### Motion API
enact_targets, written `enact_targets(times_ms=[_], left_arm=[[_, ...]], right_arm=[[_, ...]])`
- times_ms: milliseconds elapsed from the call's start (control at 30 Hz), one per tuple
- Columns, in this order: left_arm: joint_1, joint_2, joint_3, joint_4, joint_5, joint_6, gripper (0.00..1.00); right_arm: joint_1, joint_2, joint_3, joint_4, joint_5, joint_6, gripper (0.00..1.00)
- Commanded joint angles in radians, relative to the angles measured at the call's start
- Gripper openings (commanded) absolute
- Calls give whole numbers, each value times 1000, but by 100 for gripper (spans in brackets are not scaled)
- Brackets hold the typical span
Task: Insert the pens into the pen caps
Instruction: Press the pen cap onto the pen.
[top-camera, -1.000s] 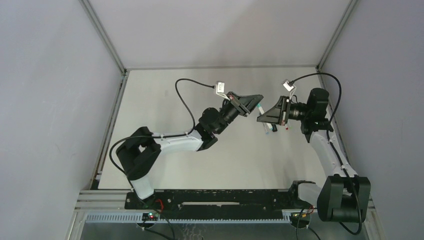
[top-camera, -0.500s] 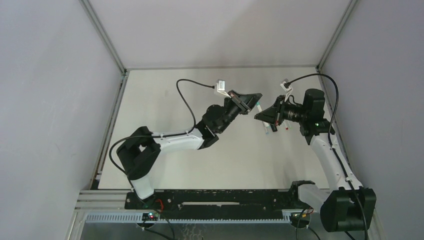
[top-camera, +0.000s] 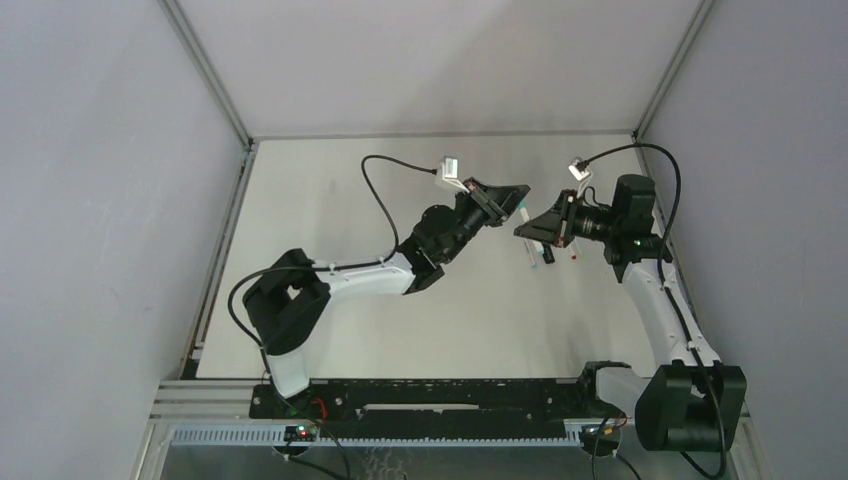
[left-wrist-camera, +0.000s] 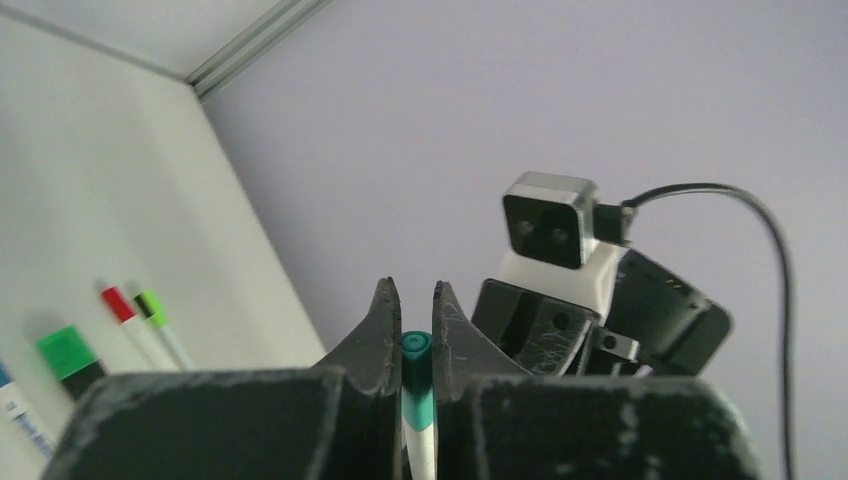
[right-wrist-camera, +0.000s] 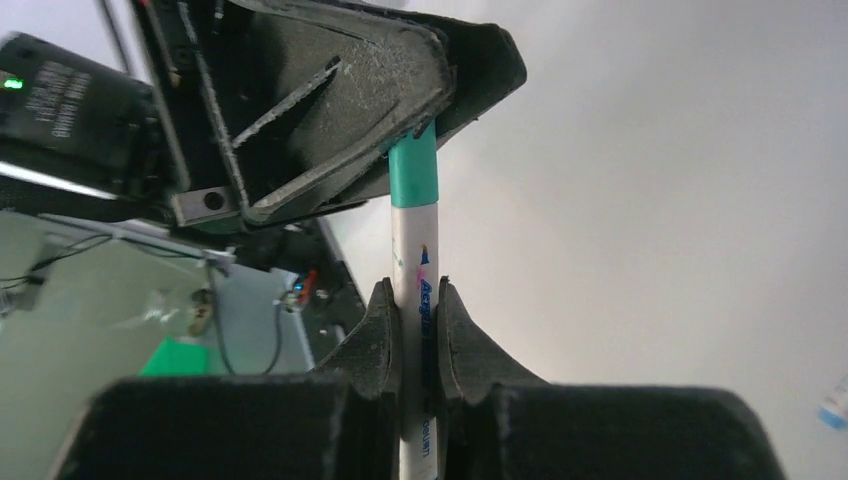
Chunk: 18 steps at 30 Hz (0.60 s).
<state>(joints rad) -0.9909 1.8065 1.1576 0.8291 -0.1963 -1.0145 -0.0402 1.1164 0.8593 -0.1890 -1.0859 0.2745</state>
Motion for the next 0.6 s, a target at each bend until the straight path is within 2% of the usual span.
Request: enact_targets(times_ms=[0,67,167,267,400,567], left_arm=[[-301,17,-94,-82,643,-54,0],[-300,9,-100,-78,634,-54,0],[-301,0,-95,-98,619,-44,0],[-302,5,-49,-232,599,-10,0],[-315,23,34,-415,571,44,0],[-317,17,42,-440,565,59,0]], right_arm=[[-56,44,65,637,153,253,0],[-56,44,58,633,164,253,0],[-32,13,69,517,268,102,0],[26,-15,105,368,392,-60,0],[37,-8,110,362,400,-72,0],[28,-9,110,367,365,-69,0]])
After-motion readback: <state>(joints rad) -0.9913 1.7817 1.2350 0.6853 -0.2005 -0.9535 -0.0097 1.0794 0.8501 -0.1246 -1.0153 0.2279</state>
